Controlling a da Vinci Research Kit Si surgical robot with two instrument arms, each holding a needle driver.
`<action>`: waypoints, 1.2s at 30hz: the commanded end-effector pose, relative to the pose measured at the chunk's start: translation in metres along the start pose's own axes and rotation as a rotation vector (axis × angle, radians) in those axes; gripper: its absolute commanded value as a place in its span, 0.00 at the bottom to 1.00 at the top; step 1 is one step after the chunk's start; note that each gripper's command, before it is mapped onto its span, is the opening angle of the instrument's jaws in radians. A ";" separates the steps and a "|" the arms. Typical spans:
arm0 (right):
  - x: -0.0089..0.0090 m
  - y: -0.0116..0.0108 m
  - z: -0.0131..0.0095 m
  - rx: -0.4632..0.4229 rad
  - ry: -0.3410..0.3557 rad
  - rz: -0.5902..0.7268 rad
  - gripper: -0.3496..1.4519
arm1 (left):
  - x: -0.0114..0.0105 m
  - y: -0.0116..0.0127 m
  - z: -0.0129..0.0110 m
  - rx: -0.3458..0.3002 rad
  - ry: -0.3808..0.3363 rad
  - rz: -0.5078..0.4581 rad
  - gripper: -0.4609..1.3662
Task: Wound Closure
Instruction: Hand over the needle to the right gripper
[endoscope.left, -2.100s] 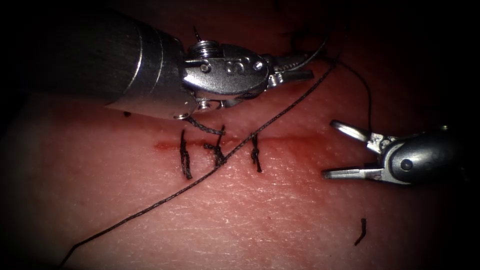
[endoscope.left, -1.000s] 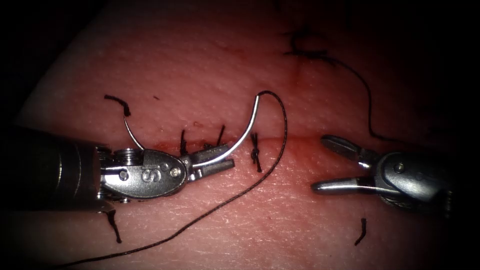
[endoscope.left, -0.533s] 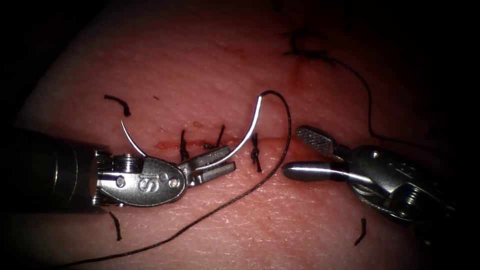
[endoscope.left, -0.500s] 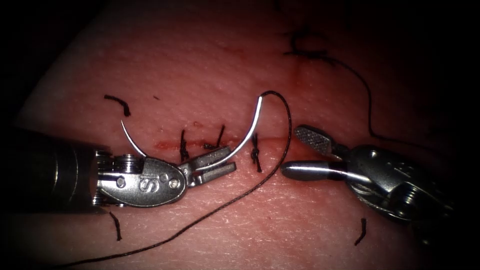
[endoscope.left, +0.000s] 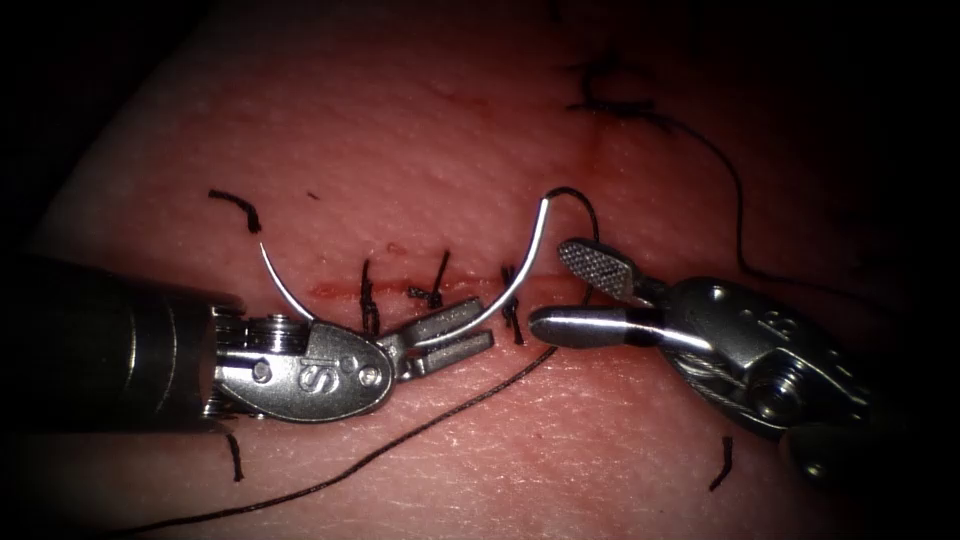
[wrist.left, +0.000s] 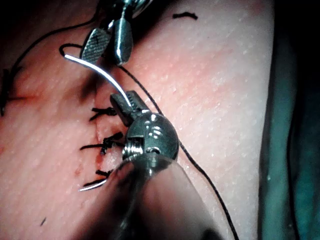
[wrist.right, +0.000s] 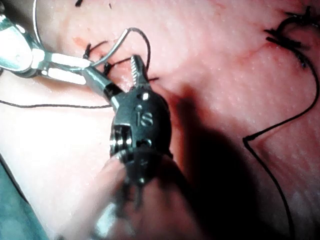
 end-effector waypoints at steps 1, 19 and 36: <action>0.0001 -0.0001 0.0001 0.002 0.004 0.001 0.72 | 0.0000 0.0000 -0.0001 -0.003 0.000 0.006 0.06; 0.0006 0.0000 0.0010 -0.003 0.028 0.019 0.64 | 0.0002 0.0005 0.0001 -0.001 0.010 0.017 0.06; 0.0022 0.0006 0.0012 -0.010 0.055 0.072 0.00 | 0.0001 0.0011 0.0002 -0.008 0.029 0.024 0.06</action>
